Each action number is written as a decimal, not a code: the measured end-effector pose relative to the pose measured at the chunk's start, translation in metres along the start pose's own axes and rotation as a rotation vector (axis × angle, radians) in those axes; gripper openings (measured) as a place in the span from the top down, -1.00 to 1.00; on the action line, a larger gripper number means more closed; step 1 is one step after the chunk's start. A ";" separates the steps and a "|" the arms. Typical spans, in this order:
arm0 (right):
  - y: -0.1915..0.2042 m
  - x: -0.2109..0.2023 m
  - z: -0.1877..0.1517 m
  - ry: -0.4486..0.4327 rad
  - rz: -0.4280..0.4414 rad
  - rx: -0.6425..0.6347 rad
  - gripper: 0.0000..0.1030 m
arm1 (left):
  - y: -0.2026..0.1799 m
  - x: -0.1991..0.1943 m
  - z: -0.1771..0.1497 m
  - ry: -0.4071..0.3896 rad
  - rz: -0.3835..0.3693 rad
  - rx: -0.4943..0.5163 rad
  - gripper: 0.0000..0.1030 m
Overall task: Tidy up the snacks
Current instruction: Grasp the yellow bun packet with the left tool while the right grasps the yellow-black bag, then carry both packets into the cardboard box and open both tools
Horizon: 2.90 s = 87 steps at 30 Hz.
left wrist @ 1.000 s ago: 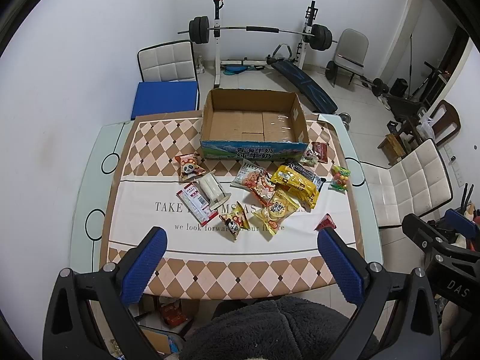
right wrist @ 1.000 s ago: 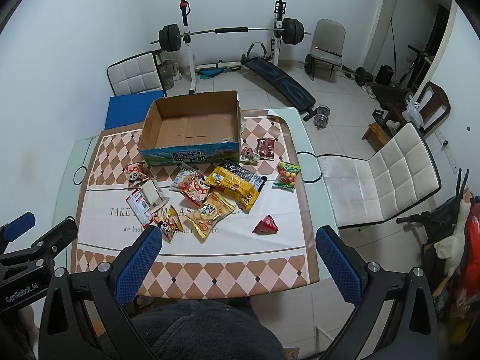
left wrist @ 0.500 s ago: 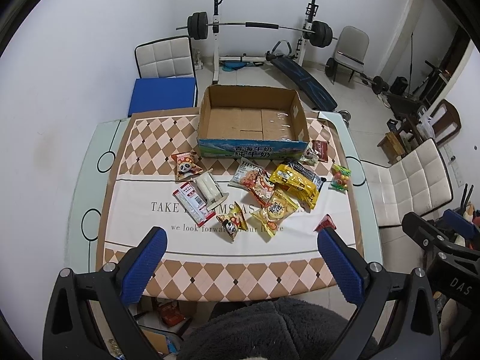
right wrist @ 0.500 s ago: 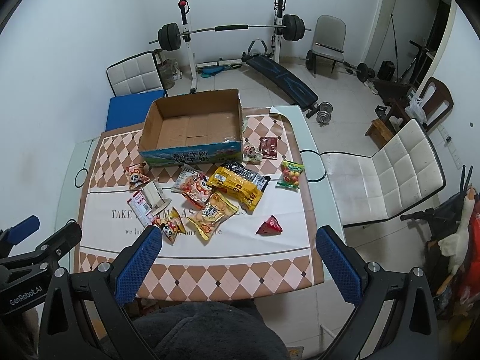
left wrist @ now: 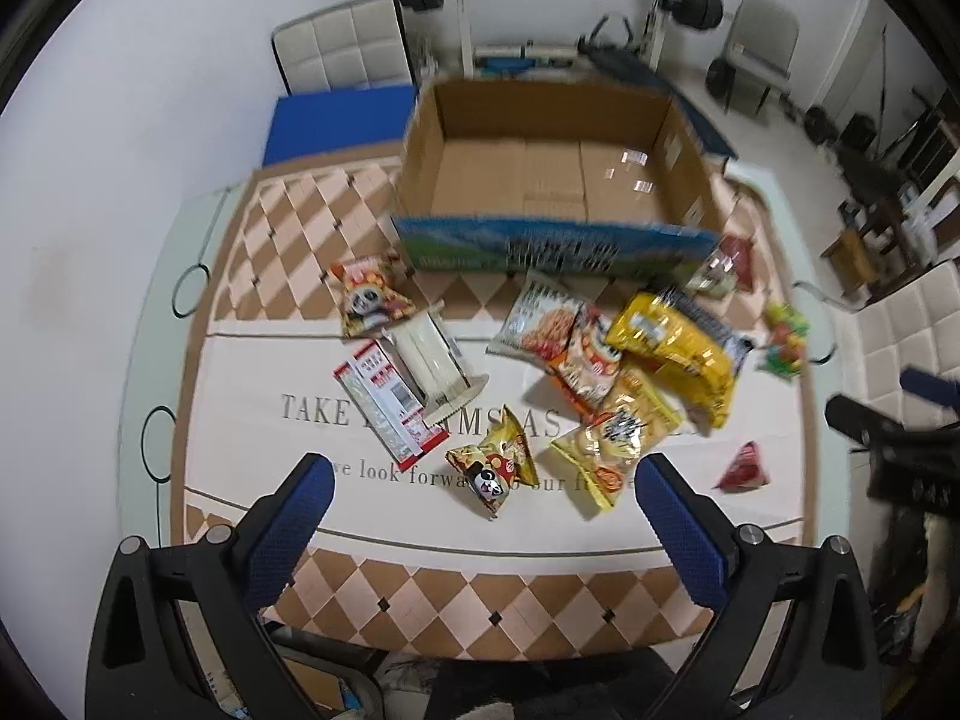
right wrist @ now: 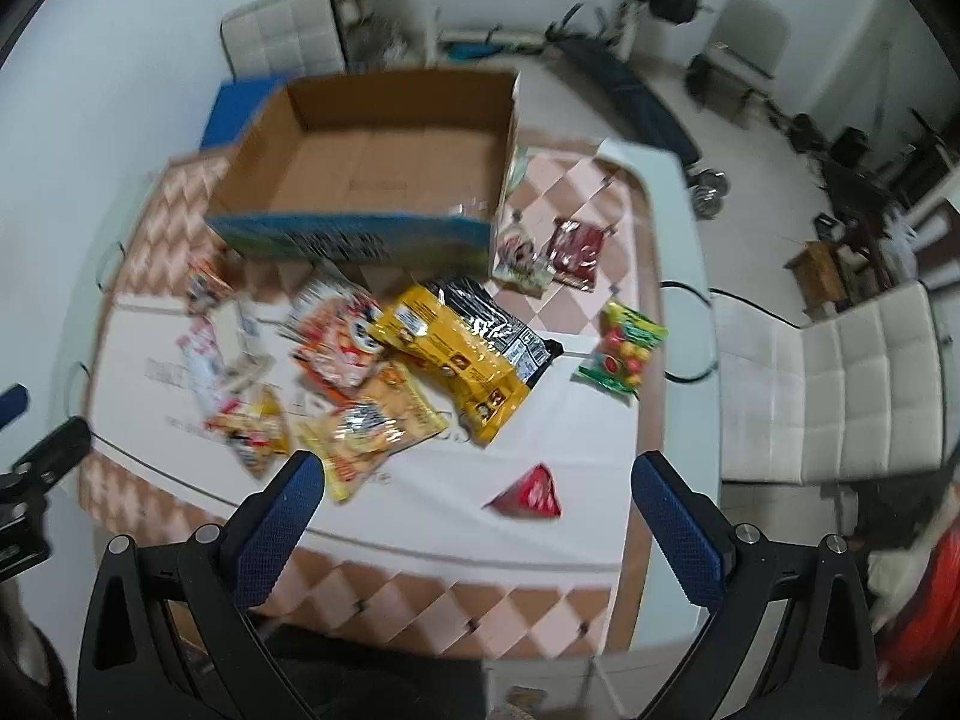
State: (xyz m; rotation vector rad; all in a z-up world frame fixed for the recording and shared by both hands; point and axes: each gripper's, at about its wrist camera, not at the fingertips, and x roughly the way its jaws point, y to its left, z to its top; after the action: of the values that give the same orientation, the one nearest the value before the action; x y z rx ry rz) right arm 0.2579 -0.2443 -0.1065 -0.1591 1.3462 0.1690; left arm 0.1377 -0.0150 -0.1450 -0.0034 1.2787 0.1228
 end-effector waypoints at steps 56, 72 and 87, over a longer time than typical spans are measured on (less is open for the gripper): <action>-0.140 0.311 -0.010 0.499 0.101 0.252 -0.92 | -0.241 0.252 0.004 0.269 0.014 0.625 -0.51; -0.133 0.313 -0.012 0.508 0.094 0.190 -0.93 | -0.225 0.248 0.039 0.415 -0.011 0.084 -0.07; -0.127 0.310 -0.004 0.494 0.150 0.140 -0.98 | -0.222 0.279 0.055 0.511 -0.079 0.017 -0.28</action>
State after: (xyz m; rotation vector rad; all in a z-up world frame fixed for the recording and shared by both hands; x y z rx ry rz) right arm 0.3472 -0.3602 -0.4077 0.0223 1.8584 0.1664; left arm 0.2902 -0.2070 -0.4102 -0.0745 1.7873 0.0423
